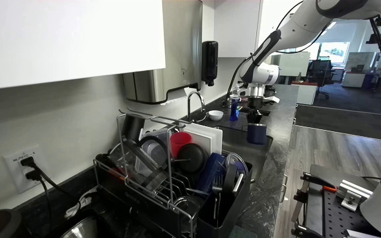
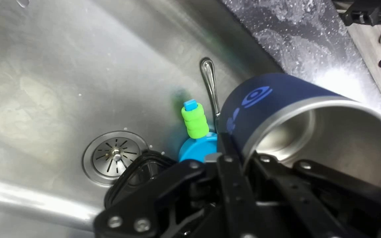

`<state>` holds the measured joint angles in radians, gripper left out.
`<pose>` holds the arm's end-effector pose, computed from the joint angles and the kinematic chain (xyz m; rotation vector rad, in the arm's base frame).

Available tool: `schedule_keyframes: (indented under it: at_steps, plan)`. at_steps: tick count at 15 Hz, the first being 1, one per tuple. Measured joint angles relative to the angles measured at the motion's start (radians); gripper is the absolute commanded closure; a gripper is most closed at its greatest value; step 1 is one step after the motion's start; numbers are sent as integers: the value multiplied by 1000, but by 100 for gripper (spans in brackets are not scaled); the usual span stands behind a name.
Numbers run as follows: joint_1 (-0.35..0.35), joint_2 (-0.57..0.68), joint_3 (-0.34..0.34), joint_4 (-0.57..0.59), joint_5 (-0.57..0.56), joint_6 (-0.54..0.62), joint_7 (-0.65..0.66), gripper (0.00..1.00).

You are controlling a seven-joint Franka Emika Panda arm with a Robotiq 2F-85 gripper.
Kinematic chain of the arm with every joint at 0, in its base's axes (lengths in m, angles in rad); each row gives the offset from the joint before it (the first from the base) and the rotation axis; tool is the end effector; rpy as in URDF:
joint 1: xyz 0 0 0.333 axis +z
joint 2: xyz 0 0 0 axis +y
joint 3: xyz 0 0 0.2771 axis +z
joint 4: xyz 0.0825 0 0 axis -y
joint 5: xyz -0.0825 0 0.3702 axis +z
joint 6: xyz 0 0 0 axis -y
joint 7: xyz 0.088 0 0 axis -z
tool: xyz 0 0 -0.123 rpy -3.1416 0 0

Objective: Take the mug out of the sink and put it on the dish rack

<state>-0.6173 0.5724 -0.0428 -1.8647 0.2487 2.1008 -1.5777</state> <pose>0.4561 -0.3354 0.1486 -2.5730 -1.0249 -0.0074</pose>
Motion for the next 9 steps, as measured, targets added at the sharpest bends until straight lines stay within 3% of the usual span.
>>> schedule_keyframes:
  at_steps: [5,9]
  plan:
    - [4,-10,1,-3,11,-26,-19,98]
    - [9,-131,14,-65,107,-149,-122,98]
